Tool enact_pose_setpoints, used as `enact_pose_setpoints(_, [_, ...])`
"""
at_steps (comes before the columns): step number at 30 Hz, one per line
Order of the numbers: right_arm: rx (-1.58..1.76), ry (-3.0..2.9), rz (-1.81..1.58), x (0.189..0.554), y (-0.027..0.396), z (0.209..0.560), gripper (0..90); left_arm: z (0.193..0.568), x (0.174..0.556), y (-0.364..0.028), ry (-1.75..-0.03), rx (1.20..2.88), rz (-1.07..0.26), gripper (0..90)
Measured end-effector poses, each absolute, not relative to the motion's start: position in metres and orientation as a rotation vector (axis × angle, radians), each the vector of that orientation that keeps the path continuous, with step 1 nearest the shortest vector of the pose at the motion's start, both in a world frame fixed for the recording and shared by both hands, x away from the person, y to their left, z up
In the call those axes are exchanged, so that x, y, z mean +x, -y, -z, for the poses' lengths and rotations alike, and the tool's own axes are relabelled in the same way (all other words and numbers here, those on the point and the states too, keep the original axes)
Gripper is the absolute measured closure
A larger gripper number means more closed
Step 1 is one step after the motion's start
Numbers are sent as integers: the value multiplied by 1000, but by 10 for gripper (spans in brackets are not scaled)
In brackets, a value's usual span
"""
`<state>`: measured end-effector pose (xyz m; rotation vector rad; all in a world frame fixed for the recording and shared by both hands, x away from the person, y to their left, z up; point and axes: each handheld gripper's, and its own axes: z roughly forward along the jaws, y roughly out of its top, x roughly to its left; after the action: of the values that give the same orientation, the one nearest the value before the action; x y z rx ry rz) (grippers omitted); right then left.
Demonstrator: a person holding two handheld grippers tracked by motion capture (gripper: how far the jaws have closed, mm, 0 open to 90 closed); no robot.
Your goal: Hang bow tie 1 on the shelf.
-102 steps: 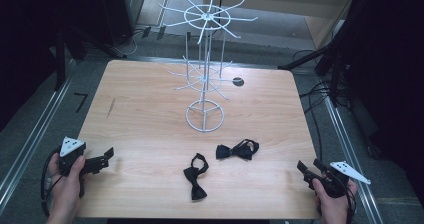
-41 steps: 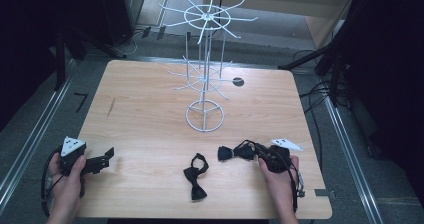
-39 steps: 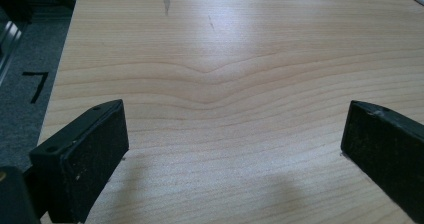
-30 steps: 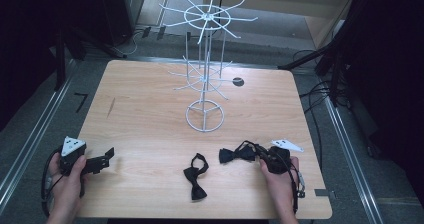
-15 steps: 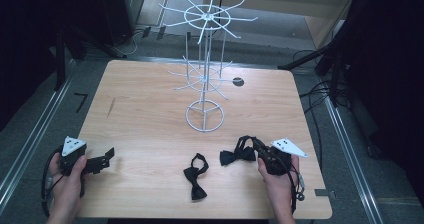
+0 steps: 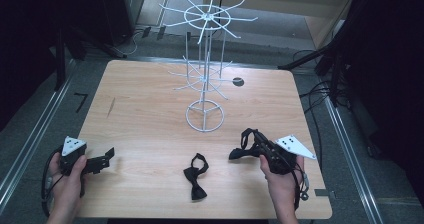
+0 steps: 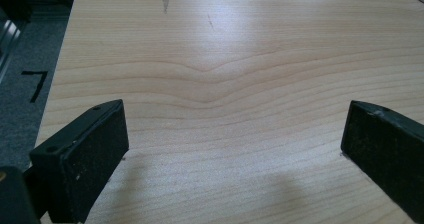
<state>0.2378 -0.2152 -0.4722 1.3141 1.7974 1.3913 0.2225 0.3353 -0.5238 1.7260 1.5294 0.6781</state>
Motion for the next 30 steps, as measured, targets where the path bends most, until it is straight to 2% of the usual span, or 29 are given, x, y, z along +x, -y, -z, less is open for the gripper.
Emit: enact_pose_setpoints(30, [1210,-1756,-1501,251,193,430,869,524,222,-336,-1527,1722,-670,0])
